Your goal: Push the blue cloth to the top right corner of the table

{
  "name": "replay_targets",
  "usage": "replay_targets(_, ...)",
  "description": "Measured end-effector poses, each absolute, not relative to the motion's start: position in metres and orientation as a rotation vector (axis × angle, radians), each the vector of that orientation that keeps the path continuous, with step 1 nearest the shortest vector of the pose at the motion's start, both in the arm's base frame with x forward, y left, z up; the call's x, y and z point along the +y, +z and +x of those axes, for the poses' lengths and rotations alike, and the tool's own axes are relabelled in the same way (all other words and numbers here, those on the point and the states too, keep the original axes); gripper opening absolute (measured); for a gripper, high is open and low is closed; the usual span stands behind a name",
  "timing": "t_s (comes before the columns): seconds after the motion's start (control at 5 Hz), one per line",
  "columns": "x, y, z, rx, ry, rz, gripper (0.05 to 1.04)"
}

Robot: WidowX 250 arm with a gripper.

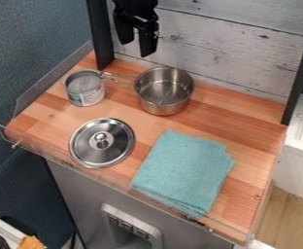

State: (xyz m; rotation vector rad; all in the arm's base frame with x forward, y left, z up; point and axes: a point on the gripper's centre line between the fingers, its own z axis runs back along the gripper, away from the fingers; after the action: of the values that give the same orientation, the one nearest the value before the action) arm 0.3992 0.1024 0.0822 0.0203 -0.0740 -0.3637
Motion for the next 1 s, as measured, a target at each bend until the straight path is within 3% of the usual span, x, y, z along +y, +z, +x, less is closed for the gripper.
replay_targets(0.4, 0.079, 0.048, 0.377, 0.006, -0.416, -0.01, 1.001)
replay_targets(1.0, -0.025, 0.066, 0.327, -0.056, -0.616, -0.034, 1.001)
